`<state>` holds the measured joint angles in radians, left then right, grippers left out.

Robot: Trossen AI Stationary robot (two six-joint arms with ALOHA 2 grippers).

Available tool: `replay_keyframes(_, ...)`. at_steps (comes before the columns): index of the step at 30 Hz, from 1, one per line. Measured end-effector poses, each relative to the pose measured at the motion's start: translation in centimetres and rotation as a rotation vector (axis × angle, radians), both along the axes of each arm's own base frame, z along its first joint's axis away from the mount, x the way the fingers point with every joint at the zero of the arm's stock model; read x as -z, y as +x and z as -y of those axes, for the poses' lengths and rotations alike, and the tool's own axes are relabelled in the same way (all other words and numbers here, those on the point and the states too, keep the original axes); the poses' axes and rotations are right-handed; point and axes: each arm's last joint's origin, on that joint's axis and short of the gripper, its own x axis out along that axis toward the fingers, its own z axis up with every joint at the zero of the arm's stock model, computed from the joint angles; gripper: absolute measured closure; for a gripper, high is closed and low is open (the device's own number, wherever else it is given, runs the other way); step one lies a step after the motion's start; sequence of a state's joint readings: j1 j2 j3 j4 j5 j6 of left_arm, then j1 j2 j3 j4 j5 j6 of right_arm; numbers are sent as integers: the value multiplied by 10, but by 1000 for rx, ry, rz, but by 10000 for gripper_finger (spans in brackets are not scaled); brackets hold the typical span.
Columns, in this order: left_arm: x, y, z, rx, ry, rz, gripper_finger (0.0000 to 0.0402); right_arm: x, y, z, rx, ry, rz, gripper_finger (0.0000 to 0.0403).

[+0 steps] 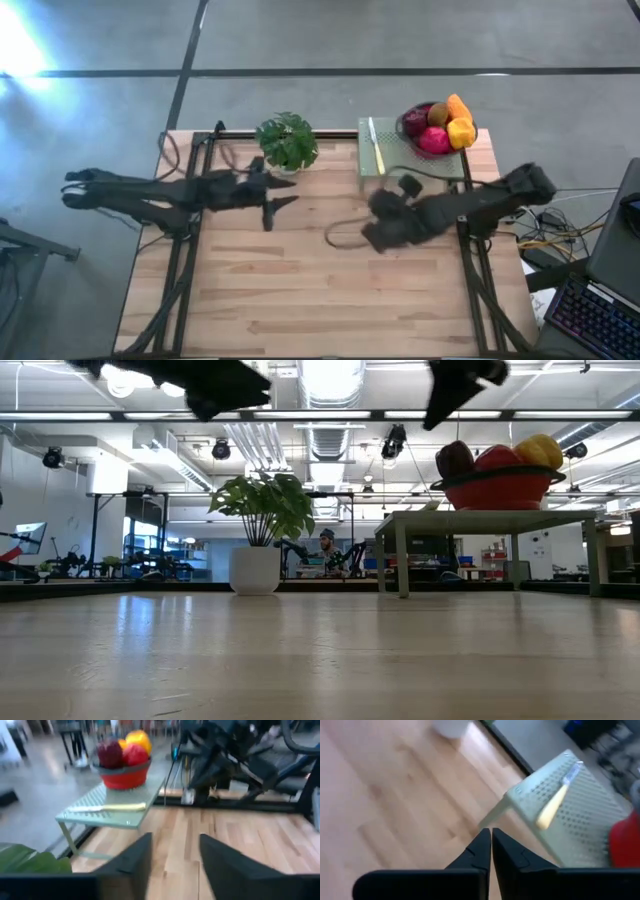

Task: Pick & Place Fruit
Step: Return to Home Position

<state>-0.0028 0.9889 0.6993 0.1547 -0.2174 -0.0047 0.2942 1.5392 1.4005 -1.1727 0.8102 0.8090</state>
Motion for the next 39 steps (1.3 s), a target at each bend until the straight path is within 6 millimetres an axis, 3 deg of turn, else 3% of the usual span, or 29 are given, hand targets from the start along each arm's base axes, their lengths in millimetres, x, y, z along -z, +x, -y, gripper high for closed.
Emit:
replay_keyframes(5, 36, -36, 1, 42, 80, 140, 342, 14, -39, -9, -88, 49, 117, 394)
replay_keyframes(9, 54, -58, 0, 59, 107, 185, 394, 23, -59, -3, -242, 130, 246, 394)
replay_keyframes(14, 65, -74, -2, 106, 111, 202, 393, 40, -73, 12, -526, 167, 398, 394)
replay_keyframes(19, 76, -86, -8, 63, 86, 94, 396, 68, -102, 42, -523, 187, 412, 394)
replay_keyframes(24, 75, -98, -9, 57, 74, 86, 396, 82, -128, 59, -606, 159, 492, 394)
replay_keyframes(31, 81, -111, -7, 91, 69, 94, 396, 103, -152, 65, -672, 144, 633, 394)
replay_keyframes(39, 101, -112, -8, 31, 66, 52, 382, 129, -162, 68, -619, 77, 586, 394)
